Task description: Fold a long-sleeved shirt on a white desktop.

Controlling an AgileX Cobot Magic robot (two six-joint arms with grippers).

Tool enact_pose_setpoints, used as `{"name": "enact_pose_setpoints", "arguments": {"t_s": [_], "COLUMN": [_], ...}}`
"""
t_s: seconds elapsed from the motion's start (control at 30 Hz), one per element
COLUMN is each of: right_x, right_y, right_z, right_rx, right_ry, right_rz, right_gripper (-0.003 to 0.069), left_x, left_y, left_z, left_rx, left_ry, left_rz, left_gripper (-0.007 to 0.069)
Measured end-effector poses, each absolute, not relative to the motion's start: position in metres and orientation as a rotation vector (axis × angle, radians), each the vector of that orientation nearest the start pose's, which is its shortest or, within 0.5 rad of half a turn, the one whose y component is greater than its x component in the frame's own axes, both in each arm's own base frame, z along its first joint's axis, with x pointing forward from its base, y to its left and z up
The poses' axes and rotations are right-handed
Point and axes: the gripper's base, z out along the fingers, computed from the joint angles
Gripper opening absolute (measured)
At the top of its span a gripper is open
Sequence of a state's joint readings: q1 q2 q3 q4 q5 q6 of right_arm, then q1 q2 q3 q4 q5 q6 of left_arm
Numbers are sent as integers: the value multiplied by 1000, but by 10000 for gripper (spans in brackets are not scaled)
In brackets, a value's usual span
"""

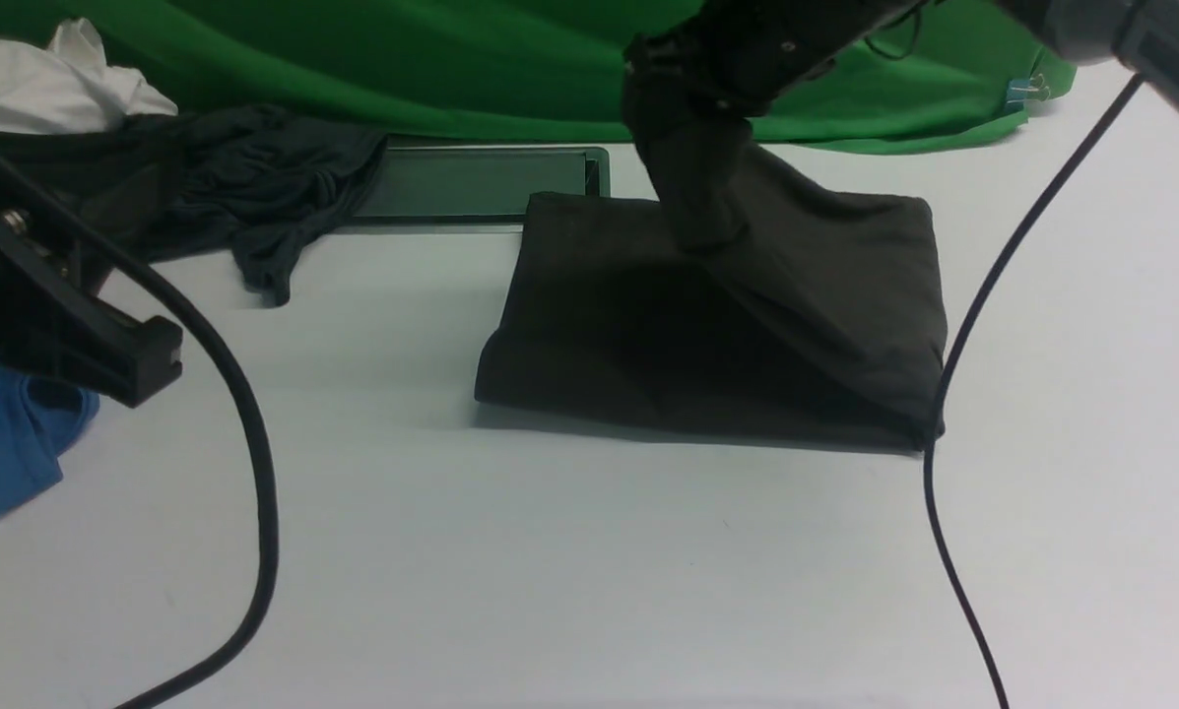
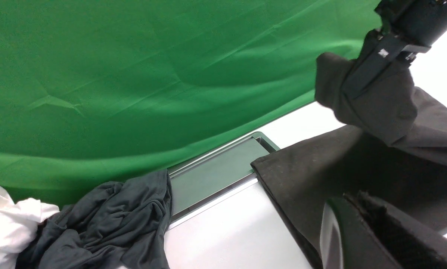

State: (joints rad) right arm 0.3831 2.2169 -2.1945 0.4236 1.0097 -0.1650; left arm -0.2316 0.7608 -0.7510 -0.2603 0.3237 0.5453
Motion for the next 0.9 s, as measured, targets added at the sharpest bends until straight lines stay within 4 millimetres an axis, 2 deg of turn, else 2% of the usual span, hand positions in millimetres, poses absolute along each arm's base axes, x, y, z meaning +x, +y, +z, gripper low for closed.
{"name": "enact_pose_setpoints", "arguments": {"t_s": [0.07,0.1,0.17,0.27,0.33,0.4,0.47,0.57,0.63,0.7,0.87,0.9], "right_x": [451,450,447,441,432,428,422,424,427,438,447,446], "right_y": [225,229,233,231,221,216,200,184,179,186,215,220], "right_z": [298,299,304,314,330,336,348,349,338,301,222,213], "right_rx": [-540,-535,-526,-546,-606,-639,-682,-684,-656,-632,-670,-685], "right_ry": [2431,2423,2413,2413,2425,2436,2451,2474,2510,2538,2609,2627], "right_rz": [679,714,765,779,750,719,602,446,413,404,401,402], "right_gripper": [297,377,457,486,456,426,314,155,78,35,29,29], "left_x": [153,153,153,153,153,153,155,159,164,171,175,175], "left_y": [-44,-44,-44,-44,-44,-44,-44,-45,-46,-48,-50,-50], "left_z": [366,366,366,366,366,365,364,361,358,352,348,348], "left_rx": [529,529,529,529,529,529,531,535,538,543,542,542], "left_ry": [1727,1727,1727,1727,1728,1729,1737,1756,1775,1811,1830,1830], "left_rz": [-27,-27,-27,-27,-27,-27,-28,-30,-33,-42,-51,-51], "left_gripper": [18,18,18,18,18,18,18,18,18,18,18,18]}}
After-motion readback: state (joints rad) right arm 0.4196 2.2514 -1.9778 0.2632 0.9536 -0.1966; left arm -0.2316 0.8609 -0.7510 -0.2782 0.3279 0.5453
